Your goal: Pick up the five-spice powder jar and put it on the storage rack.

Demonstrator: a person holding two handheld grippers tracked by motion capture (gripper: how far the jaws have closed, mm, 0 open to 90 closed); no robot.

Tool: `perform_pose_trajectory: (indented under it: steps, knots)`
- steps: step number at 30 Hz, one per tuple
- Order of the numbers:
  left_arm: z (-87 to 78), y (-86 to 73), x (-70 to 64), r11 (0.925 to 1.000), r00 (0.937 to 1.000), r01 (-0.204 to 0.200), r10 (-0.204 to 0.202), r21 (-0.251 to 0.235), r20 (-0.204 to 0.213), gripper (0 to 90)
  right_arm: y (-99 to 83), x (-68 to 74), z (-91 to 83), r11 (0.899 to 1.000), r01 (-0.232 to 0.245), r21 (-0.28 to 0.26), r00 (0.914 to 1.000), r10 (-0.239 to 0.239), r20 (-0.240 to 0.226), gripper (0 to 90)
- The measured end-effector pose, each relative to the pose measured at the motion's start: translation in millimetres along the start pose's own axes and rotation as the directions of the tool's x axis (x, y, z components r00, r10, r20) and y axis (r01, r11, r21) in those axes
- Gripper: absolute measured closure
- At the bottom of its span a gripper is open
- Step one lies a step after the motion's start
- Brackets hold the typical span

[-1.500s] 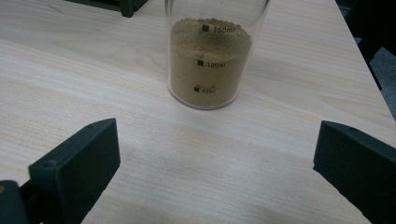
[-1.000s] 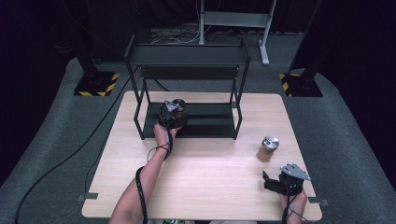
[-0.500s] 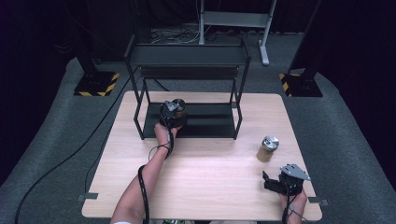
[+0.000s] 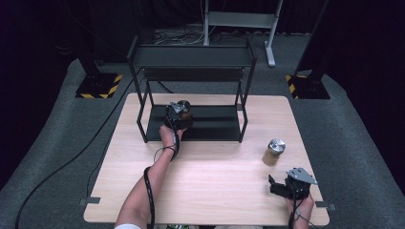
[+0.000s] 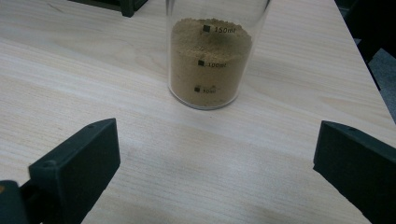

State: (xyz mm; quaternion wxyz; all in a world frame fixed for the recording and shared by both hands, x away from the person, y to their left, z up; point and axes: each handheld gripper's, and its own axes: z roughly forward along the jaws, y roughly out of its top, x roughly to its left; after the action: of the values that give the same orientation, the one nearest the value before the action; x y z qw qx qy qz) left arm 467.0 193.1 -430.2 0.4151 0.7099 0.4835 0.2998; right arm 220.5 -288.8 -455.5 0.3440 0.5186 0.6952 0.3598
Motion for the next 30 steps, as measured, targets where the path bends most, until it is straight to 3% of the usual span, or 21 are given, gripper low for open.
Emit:
perform_pose_trajectory:
  steps: [30]
  knots:
    - [17.2, 4.6, -3.5, 0.9994, 0.9998, 0.011, -0.01, 0.032, -0.015, 30.8, -0.2, 0.2, -0.2, 1.0, 0.002, -0.001, 1.0, -0.002, 0.0, 0.0]
